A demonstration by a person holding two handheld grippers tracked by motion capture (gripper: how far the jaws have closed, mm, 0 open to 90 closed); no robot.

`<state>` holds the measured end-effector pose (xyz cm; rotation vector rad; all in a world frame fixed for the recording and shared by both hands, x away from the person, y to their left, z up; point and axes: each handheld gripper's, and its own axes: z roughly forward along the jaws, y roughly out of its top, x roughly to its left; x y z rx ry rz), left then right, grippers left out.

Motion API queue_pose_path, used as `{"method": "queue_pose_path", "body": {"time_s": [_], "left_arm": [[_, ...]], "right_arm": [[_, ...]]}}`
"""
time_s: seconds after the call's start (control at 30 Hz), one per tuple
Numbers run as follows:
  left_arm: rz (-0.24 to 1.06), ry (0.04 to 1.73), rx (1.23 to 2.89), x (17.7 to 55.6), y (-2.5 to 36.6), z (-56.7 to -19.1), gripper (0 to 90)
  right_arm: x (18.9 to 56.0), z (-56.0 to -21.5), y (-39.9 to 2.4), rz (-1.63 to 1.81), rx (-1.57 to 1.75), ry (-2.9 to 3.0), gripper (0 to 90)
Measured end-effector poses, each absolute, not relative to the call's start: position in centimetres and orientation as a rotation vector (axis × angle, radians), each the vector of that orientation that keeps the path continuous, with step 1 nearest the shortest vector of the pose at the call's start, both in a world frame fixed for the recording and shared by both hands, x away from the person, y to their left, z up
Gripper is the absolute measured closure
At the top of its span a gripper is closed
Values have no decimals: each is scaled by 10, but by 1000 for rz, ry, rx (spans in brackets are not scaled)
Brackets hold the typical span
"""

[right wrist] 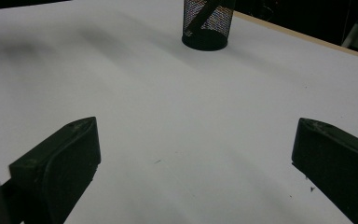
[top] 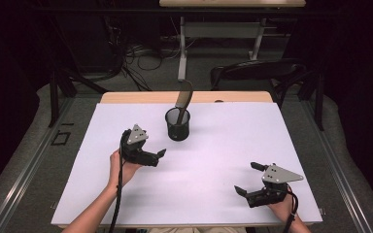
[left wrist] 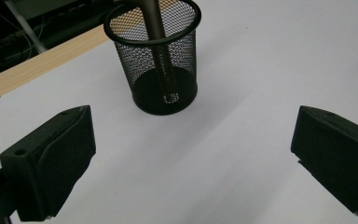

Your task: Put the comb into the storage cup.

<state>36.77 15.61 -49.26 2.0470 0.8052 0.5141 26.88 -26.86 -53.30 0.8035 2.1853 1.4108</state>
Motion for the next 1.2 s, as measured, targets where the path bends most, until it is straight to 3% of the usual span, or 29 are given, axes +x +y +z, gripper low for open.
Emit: {"method": "queue_pose_path", "body": {"time_s": [1.2], "left_arm": [[481,846,2098,325,185,-516,1]], "right_arm": [[269,-533,-269,1405,804,2183,6]]}}
